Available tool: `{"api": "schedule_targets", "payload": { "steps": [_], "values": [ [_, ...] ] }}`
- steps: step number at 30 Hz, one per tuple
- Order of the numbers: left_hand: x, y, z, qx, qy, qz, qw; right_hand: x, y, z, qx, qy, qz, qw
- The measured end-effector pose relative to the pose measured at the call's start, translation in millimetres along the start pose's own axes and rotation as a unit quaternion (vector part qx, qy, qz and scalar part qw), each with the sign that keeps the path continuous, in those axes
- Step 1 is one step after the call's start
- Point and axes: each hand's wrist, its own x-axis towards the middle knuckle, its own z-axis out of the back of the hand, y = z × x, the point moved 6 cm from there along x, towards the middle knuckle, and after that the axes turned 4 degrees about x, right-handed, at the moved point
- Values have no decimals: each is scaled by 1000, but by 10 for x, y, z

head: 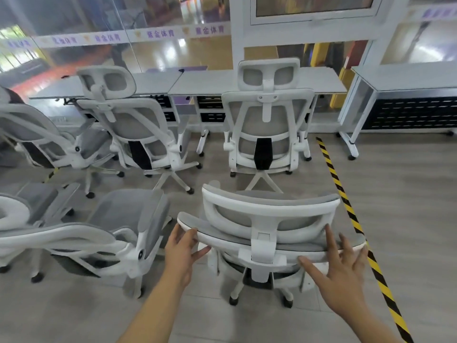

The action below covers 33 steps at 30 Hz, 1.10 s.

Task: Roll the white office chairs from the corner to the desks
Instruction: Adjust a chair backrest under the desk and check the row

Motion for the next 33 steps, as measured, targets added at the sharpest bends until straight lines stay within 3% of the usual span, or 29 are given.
{"api": "schedule_targets", "payload": {
  "steps": [13, 22, 26, 30, 33],
  "values": [
    [-48, 15, -145, -20, -65, 7, 998, 108, -42, 112, 1, 34, 34, 999],
    [-246, 63, -18, 15, -14, -13, 1000, -115, -54, 138, -17, 18, 68, 997],
    [-273, 124, 15, 5, -44, 16, 999, -73, -142, 88, -8, 4, 89, 996],
    [-376, 55, 18, 67, -38, 25, 997, -40, -200, 108, -5, 35, 81, 996],
    [-595, -44, 101, 172, -47, -18, 984, -163, -206, 237, -17, 45, 81, 996]
  ]
}}
